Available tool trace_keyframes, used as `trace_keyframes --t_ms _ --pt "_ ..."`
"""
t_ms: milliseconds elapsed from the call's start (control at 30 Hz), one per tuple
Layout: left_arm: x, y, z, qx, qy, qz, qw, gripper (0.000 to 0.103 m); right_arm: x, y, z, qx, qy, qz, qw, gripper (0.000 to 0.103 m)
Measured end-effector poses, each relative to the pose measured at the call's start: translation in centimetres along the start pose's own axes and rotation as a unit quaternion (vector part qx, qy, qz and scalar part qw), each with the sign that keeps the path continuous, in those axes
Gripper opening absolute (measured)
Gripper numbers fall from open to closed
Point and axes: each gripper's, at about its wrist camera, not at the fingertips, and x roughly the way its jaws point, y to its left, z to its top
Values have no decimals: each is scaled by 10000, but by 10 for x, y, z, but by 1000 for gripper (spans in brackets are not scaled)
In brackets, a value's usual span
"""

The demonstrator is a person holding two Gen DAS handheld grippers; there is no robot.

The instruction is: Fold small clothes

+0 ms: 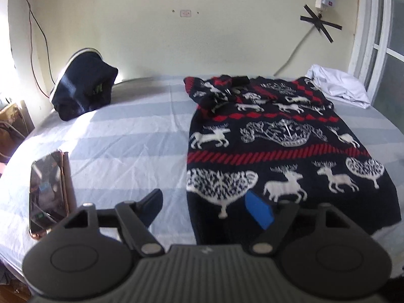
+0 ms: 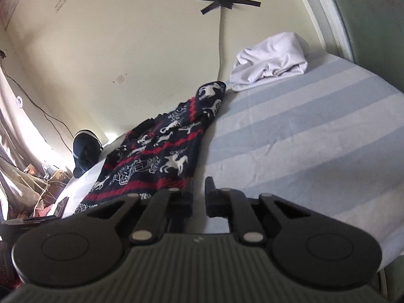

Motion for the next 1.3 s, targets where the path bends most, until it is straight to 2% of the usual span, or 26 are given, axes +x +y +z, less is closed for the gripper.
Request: trace_keyframes --t_ms 67,167,267,467,600,667,733,900,1033,1200,1300 --pt "9 -8 14 117 -181 181 9996 85 17 14 2 -109 -54 83 9999 41" --pt "37 -20 30 266 -240 467 9983 88 49 31 1 -236 100 191 9995 42" --pt "62 -30 37 269 -201 540 9980 87 79 47 -2 -300 290 322 9986 42" --pt "101 -36 38 231 -157 896 9956 87 120 60 -11 -558 568 -46 9968 44" --pt "117 -32 36 152 -26 911 9957 87 122 53 -14 -403 401 71 9984 48" --pt "123 -29 33 108 11 902 9959 91 120 50 -16 -358 378 286 9982 61" --pt "123 -27 31 66 -65 949 9954 97 118 48 -20 -263 264 435 9984 64" --pt "125 -17 30 -171 -37 822 9965 103 115 43 -28 -5 -9 610 9981 65" --pt "126 -12 29 -330 8 695 9970 103 114 41 -29 68 -82 691 9975 65" --pt "126 -9 27 -499 54 591 9970 103 115 45 -32 -109 -126 778 9968 76" --pt "124 -10 25 -474 36 592 9971 103 116 48 -33 -181 -162 745 9969 78"
